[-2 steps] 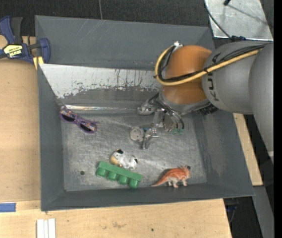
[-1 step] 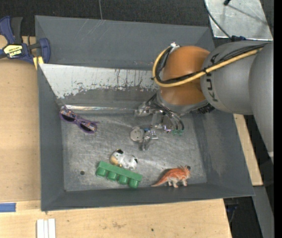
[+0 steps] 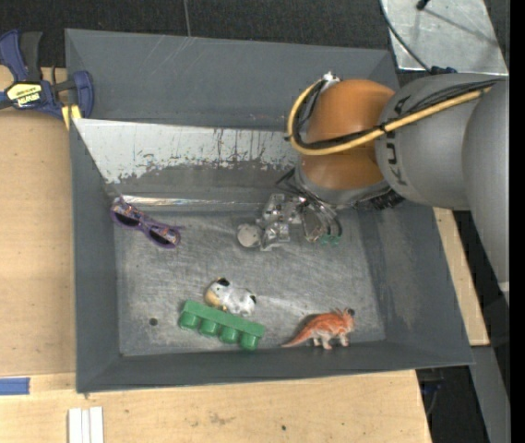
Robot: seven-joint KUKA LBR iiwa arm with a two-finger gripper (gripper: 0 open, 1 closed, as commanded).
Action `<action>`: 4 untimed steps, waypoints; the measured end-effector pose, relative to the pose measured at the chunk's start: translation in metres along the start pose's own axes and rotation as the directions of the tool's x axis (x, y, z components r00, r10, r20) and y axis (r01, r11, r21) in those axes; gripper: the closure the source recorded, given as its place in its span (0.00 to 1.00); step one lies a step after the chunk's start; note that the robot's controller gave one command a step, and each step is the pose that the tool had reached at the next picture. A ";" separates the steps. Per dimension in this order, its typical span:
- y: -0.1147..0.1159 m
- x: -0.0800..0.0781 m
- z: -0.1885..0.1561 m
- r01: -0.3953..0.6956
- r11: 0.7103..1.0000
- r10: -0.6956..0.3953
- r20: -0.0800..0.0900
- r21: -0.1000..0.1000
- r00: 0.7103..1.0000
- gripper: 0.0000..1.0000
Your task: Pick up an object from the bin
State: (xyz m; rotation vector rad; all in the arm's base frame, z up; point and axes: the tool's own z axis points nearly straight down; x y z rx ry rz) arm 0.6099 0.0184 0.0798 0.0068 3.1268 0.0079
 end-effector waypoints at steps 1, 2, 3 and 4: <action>0.000 0.000 0.000 0.000 1.000 0.000 0.000 0.000 1.000 1.00; 0.000 0.000 -0.001 0.000 1.000 0.000 -0.002 0.001 1.000 1.00; -0.001 0.000 -0.004 0.000 1.000 0.000 -0.006 0.003 1.000 1.00; -0.001 0.000 -0.006 0.000 1.000 0.000 -0.008 0.004 1.000 1.00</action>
Offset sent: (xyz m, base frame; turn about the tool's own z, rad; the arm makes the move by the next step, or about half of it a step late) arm 0.0001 0.0001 0.0067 0.0000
